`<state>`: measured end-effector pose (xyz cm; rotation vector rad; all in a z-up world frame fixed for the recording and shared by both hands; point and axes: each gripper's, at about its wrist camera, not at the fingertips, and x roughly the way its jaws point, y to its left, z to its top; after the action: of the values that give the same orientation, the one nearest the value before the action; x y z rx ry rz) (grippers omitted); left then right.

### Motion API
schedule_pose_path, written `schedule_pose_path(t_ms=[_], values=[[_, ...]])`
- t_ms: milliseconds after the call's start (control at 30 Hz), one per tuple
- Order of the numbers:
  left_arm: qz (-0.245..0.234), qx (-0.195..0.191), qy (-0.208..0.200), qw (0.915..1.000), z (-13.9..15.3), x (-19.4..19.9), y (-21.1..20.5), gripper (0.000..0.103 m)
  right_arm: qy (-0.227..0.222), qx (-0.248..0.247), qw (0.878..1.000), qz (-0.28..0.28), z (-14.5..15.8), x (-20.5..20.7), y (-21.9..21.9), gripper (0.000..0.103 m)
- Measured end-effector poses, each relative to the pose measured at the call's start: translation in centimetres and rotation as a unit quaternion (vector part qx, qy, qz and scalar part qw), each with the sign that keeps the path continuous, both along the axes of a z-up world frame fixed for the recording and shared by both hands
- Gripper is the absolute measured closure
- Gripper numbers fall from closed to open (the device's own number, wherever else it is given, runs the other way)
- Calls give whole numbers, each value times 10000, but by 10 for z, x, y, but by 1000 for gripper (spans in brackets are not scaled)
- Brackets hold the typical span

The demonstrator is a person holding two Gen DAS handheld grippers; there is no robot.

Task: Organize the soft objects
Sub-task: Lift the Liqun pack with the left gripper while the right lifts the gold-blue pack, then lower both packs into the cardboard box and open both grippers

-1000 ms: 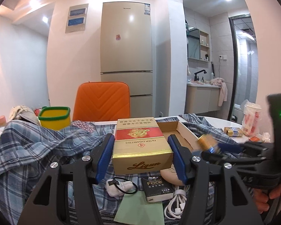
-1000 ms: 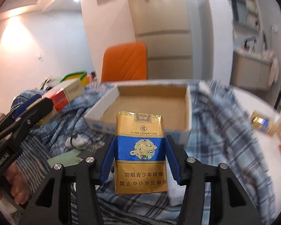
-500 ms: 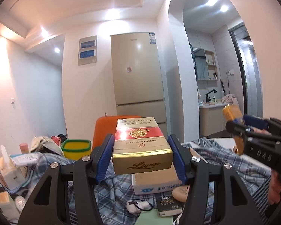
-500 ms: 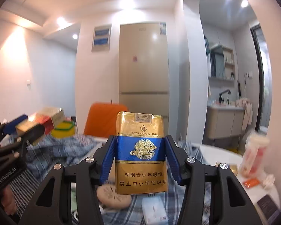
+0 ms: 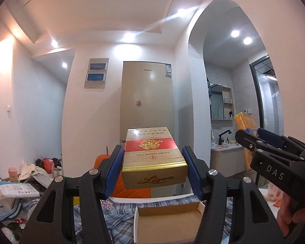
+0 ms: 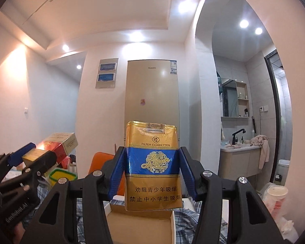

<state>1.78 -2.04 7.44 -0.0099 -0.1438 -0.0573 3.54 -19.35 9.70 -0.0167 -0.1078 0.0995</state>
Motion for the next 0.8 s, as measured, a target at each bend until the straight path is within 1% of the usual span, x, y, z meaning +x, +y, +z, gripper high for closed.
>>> schedule_pose_path(t_ms=[67, 133, 200, 267, 333, 400, 467, 567, 667, 733, 767, 800], values=[[-1, 120, -123, 9999, -10, 9, -3, 46, 5, 38, 10000, -61, -10, 12, 2, 48], [-14, 208, -164, 9996, -21, 16, -5, 46, 229, 118, 9994, -219, -26, 28, 2, 48], [36, 65, -187, 9998, -33, 21, 1, 46, 461, 205, 9985, -225, -42, 41, -1, 48], [94, 3, -11, 10000, -44, 32, 5, 46, 663, 206, 9973, -254, -58, 51, -2, 48], [161, 16, 244, 9996, -55, 43, 7, 46, 842, 148, 9961, -236, -74, 60, -3, 48], [219, 86, 411, 9989, -65, 51, 7, 46, 1016, 1, 9944, -306, -89, 68, -2, 48], [186, 113, 583, 9981, -69, 56, 6, 46, 1217, -27, 9924, -183, -97, 73, 0, 48], [163, 232, 660, 9974, -71, 57, -1, 46, 1354, -23, 9907, -114, -103, 77, -1, 48], [72, 406, 877, 9953, -76, 63, -9, 45, 1714, -33, 9852, -15, -110, 90, -2, 48], [52, 454, 1032, 9936, -78, 68, -12, 45, 2072, -190, 9778, -236, -118, 105, 1, 48], [40, 442, 1119, 9927, -79, 71, -12, 45, 2314, -314, 9716, -381, -123, 115, 4, 48], [39, 417, 1227, 9916, -79, 75, -11, 45, 2636, -337, 9637, -259, -130, 126, 5, 48]])
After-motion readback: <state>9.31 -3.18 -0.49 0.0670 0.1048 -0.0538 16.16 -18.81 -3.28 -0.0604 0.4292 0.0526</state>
